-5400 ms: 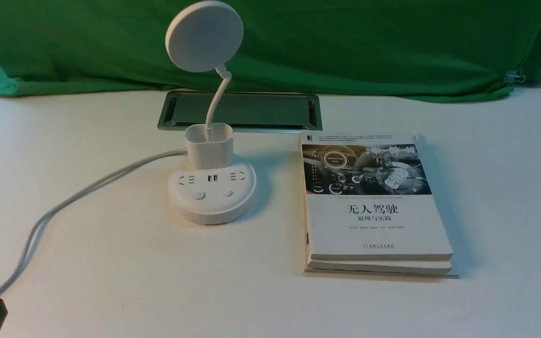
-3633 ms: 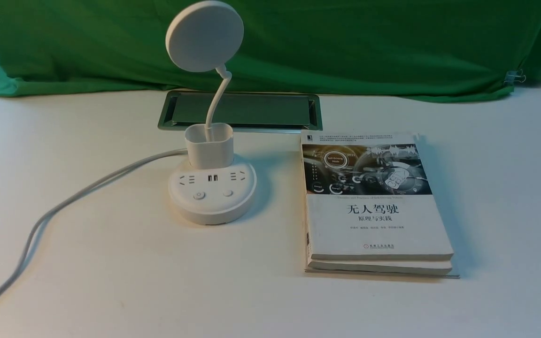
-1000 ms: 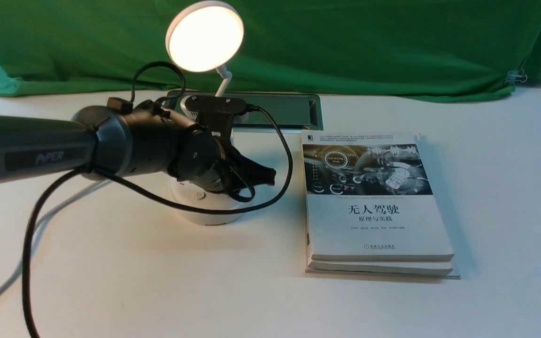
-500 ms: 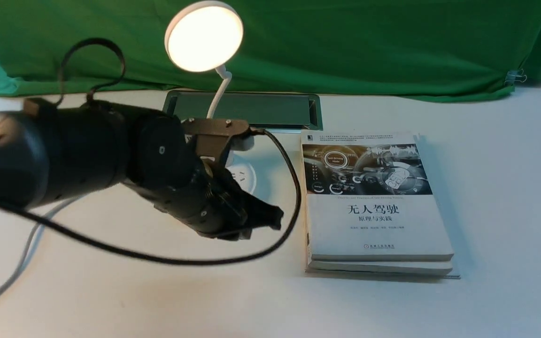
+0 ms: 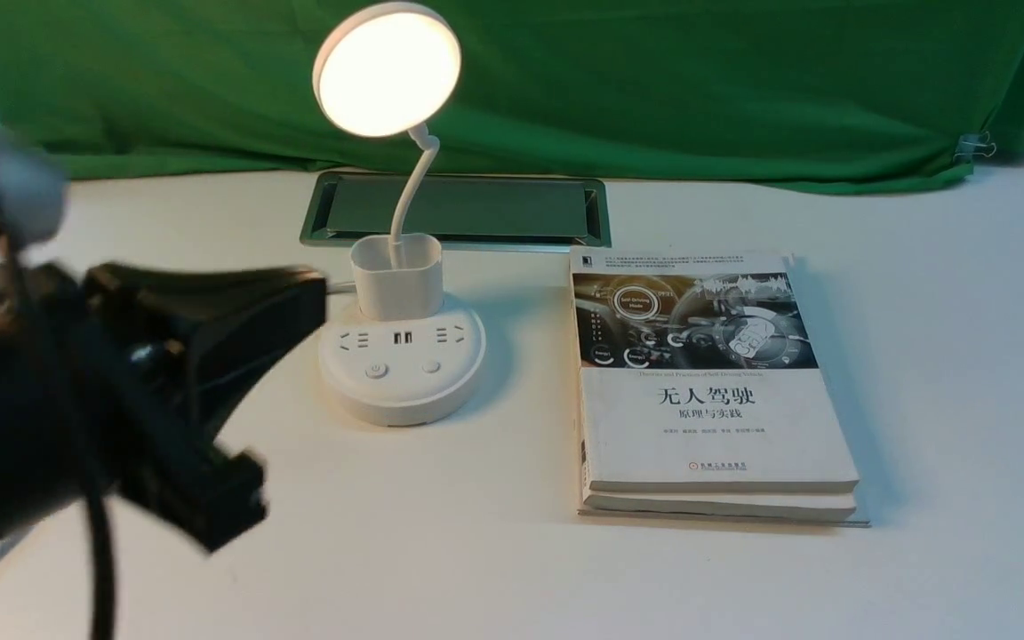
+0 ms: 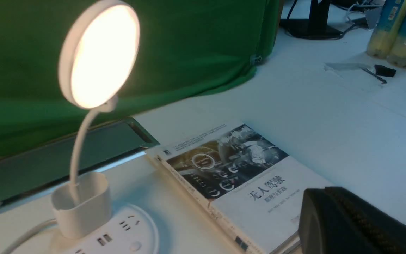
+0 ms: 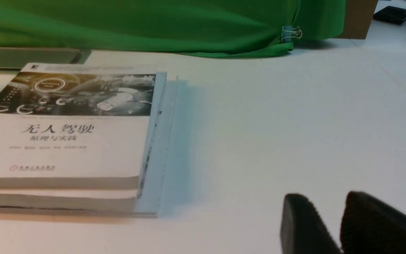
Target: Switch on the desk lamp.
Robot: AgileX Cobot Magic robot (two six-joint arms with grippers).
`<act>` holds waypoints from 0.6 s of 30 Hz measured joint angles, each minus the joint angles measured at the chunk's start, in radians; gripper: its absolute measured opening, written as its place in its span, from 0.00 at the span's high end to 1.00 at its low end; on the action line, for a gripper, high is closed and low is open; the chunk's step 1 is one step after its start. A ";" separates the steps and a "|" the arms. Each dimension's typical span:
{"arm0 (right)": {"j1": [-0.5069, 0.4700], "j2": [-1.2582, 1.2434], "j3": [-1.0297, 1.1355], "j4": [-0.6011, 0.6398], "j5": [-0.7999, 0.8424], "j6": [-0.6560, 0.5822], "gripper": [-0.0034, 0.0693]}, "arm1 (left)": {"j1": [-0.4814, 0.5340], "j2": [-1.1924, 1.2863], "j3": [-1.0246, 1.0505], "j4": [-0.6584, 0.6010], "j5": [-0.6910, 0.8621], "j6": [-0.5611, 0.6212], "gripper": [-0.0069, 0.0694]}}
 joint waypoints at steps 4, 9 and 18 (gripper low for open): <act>0.000 0.000 0.000 0.000 0.000 0.000 0.63 | 0.000 -0.093 0.167 0.139 -0.009 0.003 0.91; 0.000 0.000 0.000 0.001 0.000 0.000 0.63 | 0.003 -0.167 0.376 0.215 -0.041 0.008 0.91; 0.000 0.000 0.000 0.001 0.000 0.000 0.63 | 0.017 -0.245 0.576 0.117 -0.523 0.022 0.91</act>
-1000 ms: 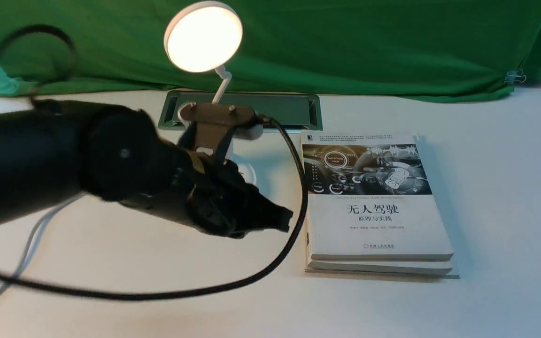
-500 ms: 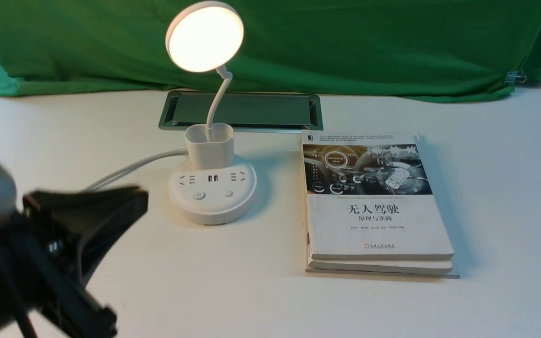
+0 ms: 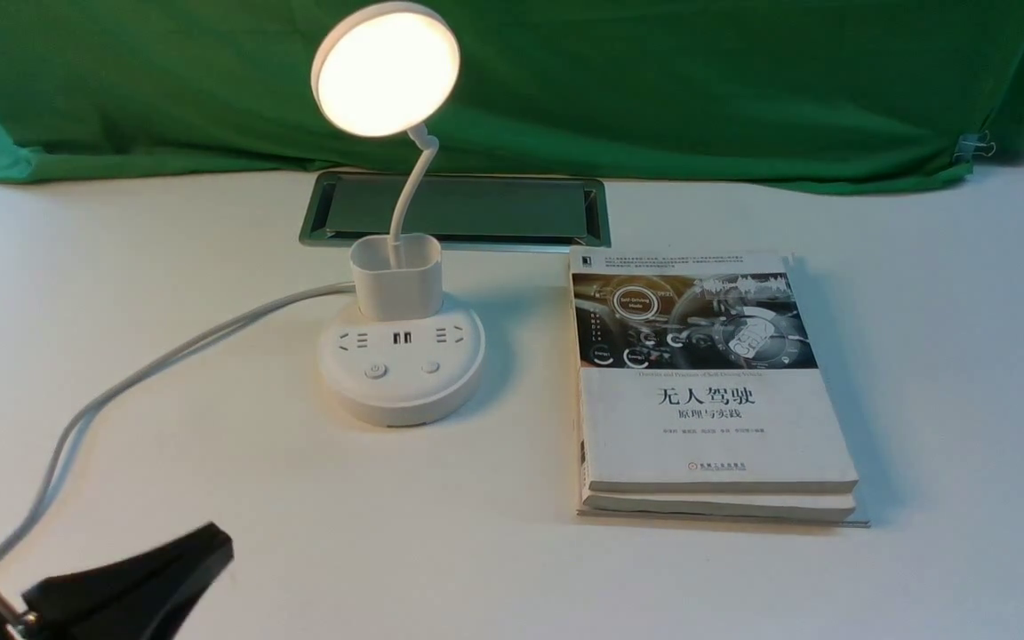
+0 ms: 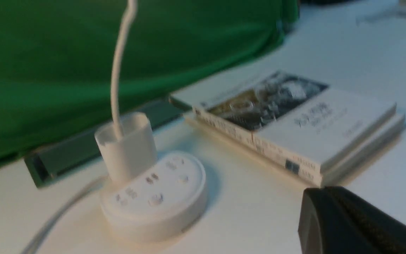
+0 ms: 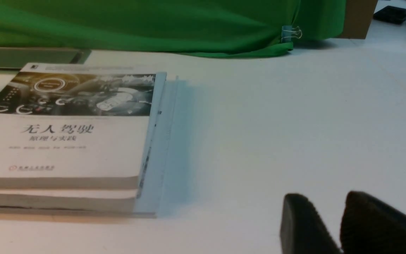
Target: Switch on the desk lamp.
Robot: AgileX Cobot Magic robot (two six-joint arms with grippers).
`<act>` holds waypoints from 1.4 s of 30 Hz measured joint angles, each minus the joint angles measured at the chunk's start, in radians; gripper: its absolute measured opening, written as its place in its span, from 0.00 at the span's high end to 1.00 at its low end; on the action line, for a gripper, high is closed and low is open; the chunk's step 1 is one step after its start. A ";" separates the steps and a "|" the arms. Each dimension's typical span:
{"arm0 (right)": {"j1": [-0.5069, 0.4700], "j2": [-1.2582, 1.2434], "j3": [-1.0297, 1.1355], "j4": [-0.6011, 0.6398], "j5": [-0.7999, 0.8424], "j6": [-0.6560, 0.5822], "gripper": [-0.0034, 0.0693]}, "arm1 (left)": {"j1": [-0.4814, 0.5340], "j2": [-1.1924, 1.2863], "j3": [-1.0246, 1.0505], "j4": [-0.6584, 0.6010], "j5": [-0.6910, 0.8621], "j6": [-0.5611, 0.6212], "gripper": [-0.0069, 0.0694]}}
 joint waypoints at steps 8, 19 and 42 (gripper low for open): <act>0.000 0.000 0.000 0.000 0.000 0.000 0.63 | 0.216 -0.162 0.008 -0.007 0.059 -0.042 0.91; 0.000 0.000 0.000 0.000 0.000 0.000 0.63 | 0.477 -0.441 0.008 0.018 0.505 -0.222 0.91; 0.000 0.000 0.000 0.000 0.000 0.000 0.62 | 0.501 -0.449 0.010 -0.010 0.609 -0.190 0.91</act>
